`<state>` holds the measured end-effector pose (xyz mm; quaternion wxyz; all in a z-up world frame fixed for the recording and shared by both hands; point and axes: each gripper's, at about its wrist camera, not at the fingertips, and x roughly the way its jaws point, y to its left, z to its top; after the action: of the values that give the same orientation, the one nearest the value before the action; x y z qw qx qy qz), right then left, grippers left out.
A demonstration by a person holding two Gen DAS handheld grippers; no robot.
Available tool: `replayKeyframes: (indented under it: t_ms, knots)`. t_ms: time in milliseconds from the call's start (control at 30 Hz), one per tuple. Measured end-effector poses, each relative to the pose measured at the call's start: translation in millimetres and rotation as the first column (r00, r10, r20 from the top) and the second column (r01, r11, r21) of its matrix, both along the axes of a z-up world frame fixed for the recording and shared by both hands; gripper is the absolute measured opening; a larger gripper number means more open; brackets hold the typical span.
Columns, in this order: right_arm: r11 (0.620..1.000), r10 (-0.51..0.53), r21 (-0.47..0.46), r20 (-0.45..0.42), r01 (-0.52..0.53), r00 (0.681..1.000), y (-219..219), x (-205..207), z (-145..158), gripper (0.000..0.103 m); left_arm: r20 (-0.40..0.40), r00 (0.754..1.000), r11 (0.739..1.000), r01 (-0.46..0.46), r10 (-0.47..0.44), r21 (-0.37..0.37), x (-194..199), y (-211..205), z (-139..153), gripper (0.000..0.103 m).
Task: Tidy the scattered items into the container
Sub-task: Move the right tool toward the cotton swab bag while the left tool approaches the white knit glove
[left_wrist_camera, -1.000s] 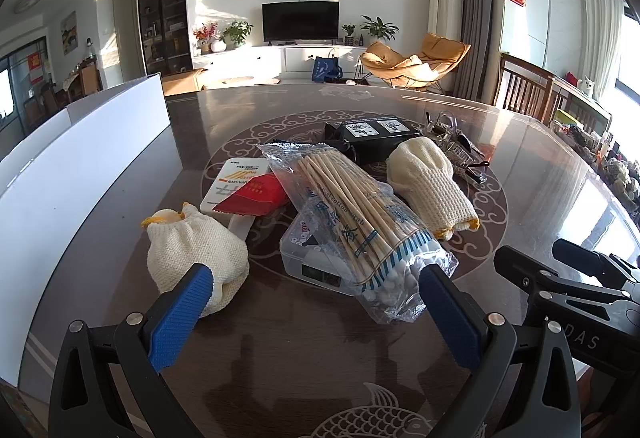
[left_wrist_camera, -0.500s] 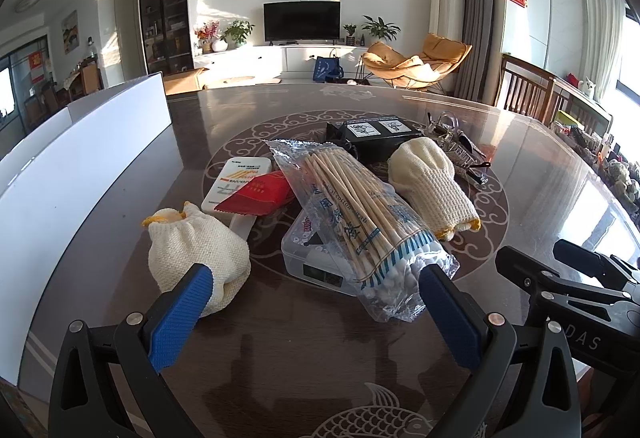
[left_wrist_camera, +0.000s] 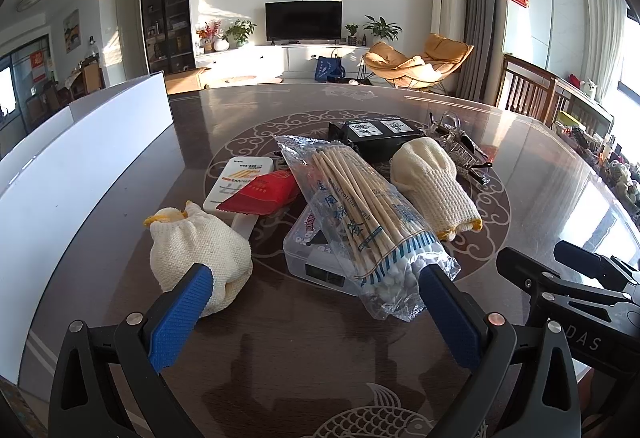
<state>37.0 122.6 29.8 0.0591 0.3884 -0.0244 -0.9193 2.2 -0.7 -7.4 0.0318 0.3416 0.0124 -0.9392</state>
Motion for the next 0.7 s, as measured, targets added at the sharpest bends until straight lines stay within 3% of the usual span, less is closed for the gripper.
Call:
replayKeyframes:
  t_ms: [200,700]
  knots:
    - [1.000,-0.004,-0.014,0.022,0.004,1.000,1.2,-4.4,-3.3,0.087,0.004,0.999,0.999,-0.036,0.036,-0.013,6.2,-10.7,0.9,0.103]
    - [0.999,0.021,-0.035,0.055,-0.019,0.998,-0.7,-11.6,-10.6,0.087,0.003,1.000,0.991,0.019,-0.019,-0.136,35.5,-25.3,0.3,0.103]
